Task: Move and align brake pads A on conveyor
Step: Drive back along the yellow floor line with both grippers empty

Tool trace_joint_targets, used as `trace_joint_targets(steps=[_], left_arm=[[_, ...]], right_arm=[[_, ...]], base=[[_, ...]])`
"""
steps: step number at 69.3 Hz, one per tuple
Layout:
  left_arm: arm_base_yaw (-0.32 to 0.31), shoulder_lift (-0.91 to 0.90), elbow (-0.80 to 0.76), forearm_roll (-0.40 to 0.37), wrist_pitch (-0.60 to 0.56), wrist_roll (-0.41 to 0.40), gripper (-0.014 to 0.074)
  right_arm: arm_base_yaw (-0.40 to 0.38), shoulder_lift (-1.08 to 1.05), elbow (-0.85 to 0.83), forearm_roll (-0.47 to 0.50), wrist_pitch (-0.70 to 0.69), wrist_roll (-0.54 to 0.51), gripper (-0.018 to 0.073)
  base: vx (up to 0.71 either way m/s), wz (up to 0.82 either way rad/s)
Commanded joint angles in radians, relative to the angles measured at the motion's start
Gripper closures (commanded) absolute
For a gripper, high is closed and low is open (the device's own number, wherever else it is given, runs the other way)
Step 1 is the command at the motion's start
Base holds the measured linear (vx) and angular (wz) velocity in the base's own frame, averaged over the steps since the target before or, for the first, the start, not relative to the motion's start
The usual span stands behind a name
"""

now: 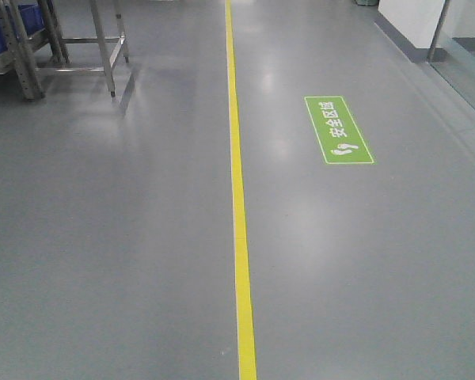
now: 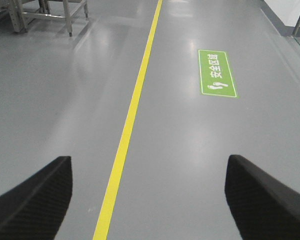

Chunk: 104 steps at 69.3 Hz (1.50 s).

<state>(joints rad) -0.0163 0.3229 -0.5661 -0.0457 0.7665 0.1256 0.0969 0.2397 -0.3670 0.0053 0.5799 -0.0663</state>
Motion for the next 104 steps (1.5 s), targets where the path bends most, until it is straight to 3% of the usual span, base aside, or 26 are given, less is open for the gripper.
trace_joint_targets(steps=[1,104], left_arm=[[-0.009,0.008,-0.024,-0.009,-0.067,-0.002,0.0042],[-0.009,0.009,-0.024,-0.009,-0.069,-0.002,0.0042]], right_arm=[[-0.007,0.009,-0.025,-0.005,-0.069,-0.011,-0.0029],[-0.006,0.009,-0.025,-0.005,-0.069,-0.011,-0.0029]], base=[[0.68,0.02],[0.8,-0.01]])
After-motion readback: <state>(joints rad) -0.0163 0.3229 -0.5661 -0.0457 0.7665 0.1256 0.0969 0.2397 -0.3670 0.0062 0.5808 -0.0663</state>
